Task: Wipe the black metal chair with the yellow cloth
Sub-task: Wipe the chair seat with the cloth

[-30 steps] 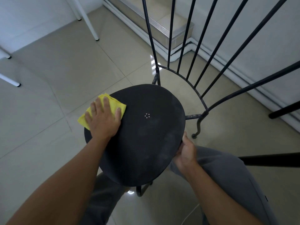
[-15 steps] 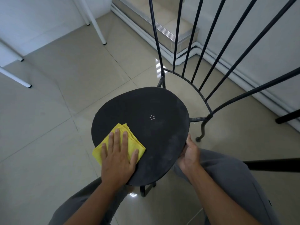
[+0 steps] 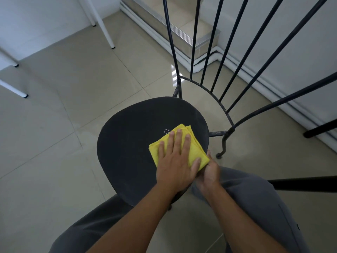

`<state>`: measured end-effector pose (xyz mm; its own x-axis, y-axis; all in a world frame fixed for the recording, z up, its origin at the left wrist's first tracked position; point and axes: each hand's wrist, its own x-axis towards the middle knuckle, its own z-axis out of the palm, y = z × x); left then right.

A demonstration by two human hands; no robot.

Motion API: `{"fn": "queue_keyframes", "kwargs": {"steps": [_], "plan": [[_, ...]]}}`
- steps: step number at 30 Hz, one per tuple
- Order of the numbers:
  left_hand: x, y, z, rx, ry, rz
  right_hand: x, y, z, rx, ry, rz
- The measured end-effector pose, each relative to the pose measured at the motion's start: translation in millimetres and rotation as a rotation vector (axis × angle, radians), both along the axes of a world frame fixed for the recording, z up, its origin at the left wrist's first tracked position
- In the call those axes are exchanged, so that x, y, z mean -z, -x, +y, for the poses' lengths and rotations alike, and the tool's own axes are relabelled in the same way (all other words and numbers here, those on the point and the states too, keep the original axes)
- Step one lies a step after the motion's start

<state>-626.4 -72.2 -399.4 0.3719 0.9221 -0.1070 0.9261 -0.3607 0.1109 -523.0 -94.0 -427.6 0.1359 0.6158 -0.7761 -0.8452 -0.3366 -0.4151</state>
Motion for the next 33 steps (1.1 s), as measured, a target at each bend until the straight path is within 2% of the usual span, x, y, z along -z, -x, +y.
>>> {"fn": "queue_keyframes", "kwargs": {"steps": [10, 18, 25, 33], "plan": [[7, -28, 90, -0.094, -0.051, -0.034, -7, 4, -2, 0.006, 0.001, -0.073], [7, 46, 134, -0.303, -0.024, -0.007, -6, 3, -3, -0.03, -0.019, -0.061], [3, 129, 84, -0.418, -0.063, 0.031, 0, 1, -2, 0.012, -0.041, -0.066], [1, 126, -20, -0.284, -0.057, 0.098, 4, 3, -2, 0.021, -0.056, -0.084]]}}
